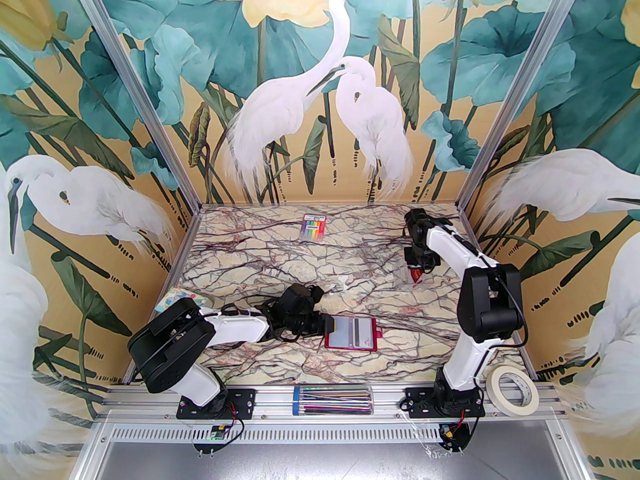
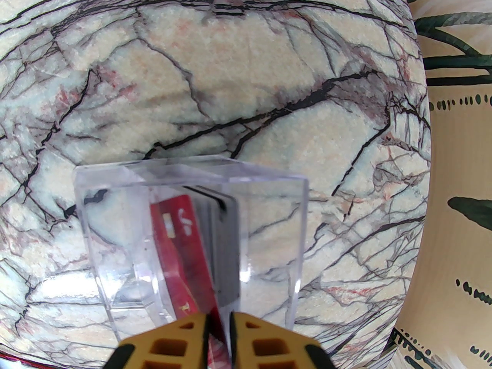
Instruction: Put the credit cards into the card holder
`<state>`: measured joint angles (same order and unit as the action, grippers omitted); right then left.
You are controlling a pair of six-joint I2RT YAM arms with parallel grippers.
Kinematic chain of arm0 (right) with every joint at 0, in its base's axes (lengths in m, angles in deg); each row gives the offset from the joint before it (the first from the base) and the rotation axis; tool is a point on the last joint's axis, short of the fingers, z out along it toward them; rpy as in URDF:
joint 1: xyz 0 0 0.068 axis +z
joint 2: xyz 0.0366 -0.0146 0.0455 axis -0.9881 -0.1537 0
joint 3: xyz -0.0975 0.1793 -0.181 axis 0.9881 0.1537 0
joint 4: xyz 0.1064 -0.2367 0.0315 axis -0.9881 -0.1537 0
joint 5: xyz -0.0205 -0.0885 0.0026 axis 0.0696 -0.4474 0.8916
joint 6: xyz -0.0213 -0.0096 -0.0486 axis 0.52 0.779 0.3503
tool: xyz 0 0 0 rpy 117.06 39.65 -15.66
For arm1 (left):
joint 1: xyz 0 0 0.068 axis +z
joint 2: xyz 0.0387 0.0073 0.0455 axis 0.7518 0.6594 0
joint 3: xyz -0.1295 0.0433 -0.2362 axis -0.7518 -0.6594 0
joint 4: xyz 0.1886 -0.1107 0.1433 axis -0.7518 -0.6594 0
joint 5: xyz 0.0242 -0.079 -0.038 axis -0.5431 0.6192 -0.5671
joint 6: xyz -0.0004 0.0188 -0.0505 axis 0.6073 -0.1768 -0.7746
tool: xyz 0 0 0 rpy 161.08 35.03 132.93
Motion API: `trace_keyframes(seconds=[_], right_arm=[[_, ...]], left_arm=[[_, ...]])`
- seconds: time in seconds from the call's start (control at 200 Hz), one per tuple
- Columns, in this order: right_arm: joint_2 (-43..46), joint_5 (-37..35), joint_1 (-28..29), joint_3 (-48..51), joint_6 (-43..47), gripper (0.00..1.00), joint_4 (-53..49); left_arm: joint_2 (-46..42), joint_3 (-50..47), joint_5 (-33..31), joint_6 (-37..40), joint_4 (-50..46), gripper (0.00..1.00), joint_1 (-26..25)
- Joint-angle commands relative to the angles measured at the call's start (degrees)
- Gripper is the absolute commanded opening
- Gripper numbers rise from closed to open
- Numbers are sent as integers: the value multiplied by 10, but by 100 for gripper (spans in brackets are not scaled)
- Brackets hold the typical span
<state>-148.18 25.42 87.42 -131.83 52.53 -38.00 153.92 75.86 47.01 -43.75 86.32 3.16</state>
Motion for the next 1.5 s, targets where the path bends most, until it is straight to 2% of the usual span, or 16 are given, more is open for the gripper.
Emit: trace_keyframes(seconds=[0.0,0.47,0.635,0.895,1.035,1.18,1.32,1.495], right_arm=[[17,-6,-3,-14,-8,13,-8],[37,24,-3,-12,-26,0,-12],[60,44,-3,-13,-42,0,-23],[198,223,4,58,-78,0,34],[305,339,18,139,-92,0,117],[426,427,47,225,-113,0,221],[526,499,67,310,-168,0,339],[595,531,119,382,-271,0,476]], left_arm=[[7,8,-3,10,-2,37,4],[9,10,-2,10,-4,37,4],[4,9,-2,8,-4,37,4],[-50,-2,2,7,1,37,4],[-117,-18,6,6,17,37,4],[-196,-33,13,8,37,37,4],[-272,-47,26,13,66,36,4],[-358,-56,30,11,106,38,4]])
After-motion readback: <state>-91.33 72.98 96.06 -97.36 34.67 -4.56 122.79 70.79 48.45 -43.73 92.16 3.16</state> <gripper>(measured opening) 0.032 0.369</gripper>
